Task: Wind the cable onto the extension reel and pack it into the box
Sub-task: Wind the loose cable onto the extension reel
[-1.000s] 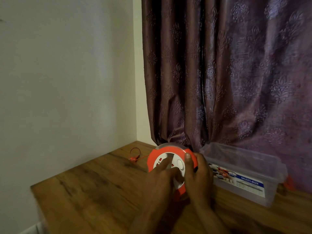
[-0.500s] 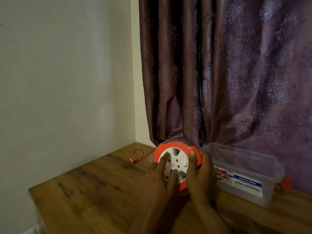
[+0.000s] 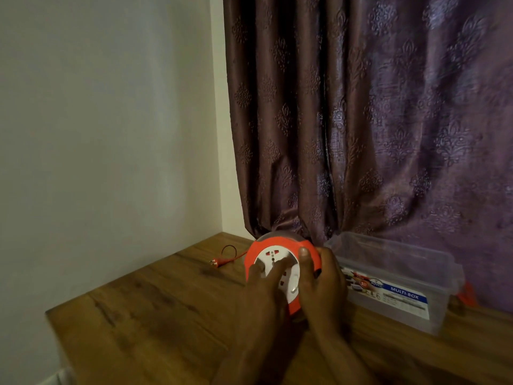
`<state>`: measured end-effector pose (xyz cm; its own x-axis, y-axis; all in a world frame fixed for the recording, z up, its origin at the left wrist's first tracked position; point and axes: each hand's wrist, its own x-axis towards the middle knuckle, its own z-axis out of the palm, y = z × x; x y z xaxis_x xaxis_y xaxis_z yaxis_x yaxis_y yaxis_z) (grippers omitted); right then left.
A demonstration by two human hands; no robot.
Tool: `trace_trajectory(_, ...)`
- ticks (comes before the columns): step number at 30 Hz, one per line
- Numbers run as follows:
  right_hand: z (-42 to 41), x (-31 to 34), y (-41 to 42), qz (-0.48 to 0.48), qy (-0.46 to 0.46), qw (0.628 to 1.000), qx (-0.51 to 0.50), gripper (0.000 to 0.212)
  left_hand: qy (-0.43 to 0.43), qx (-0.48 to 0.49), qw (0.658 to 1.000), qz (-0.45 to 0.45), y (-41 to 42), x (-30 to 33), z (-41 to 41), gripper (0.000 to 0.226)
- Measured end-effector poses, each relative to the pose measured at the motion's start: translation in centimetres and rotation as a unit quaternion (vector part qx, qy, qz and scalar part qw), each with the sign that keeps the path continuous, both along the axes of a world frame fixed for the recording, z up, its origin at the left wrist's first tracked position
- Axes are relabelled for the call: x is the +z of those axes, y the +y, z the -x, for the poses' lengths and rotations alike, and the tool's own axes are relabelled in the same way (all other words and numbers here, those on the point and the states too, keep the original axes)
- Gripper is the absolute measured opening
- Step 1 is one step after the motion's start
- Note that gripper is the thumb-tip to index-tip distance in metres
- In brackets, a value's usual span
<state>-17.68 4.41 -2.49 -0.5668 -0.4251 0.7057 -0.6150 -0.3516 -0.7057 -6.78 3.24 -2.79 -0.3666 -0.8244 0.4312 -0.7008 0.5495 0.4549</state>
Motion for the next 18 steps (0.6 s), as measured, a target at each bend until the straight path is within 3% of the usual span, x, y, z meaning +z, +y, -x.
trace_trajectory(10,0.0,-0.5,-0.4,0.0,0.016,1.0,0.001,0.03,0.068,-0.025,0.988,0.138,0.6,0.8,-0.9,0.023)
trace_trajectory(13,0.1,-0.6,-0.4,0.0,0.015,1.0,0.002,0.028,0.032,-0.033,0.986,0.16,0.0,0.4,-0.9,0.008)
trace_trajectory(16,0.2,-0.6,-0.3,-0.005,0.012,1.0,0.001,0.026,0.027,-0.049,0.987,0.154,-0.3,-0.1,-0.9,0.011)
trace_trajectory(18,0.3,-0.4,-0.3,0.0,0.014,1.0,-0.009,0.027,0.089,-0.054,0.983,0.153,0.3,0.3,-0.7,0.017)
